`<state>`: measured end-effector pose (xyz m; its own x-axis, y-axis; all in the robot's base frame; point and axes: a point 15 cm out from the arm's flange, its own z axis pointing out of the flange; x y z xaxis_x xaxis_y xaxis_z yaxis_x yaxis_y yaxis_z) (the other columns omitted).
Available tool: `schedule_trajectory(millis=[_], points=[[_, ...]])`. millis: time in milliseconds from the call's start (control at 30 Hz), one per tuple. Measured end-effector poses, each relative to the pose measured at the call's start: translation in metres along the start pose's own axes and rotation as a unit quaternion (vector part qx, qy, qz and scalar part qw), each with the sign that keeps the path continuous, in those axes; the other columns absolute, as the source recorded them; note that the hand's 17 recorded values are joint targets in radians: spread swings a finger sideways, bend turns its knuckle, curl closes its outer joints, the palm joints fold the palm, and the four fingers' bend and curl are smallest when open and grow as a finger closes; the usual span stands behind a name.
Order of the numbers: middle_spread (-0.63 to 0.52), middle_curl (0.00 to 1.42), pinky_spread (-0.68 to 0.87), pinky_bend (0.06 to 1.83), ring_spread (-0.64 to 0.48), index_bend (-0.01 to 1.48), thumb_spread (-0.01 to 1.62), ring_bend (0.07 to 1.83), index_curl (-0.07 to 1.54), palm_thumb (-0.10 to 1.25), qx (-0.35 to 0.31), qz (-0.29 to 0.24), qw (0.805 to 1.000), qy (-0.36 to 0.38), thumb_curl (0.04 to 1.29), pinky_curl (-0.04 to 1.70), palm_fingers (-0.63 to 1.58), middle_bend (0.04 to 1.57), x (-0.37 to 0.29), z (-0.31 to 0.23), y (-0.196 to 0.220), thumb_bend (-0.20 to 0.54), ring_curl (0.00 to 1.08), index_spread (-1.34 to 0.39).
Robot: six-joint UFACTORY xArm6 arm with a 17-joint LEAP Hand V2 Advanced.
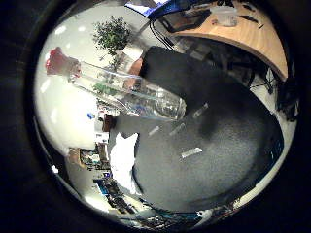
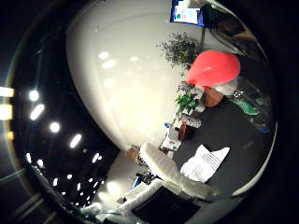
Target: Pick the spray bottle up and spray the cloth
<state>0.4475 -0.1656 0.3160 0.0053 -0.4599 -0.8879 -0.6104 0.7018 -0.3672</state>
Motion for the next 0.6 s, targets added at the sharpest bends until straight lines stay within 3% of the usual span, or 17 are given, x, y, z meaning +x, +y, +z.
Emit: schedule_trajectory(millis=[600], points=[[0.21,0.33,0.59,0.95,0.30,0.16,1.05,0.42,0.29,0.46,-0.009,0.008,1.000,0.003,0.43,0.15,0.16,0.20,0.018,0.032,0.003,-0.025,0.22,-0.12]])
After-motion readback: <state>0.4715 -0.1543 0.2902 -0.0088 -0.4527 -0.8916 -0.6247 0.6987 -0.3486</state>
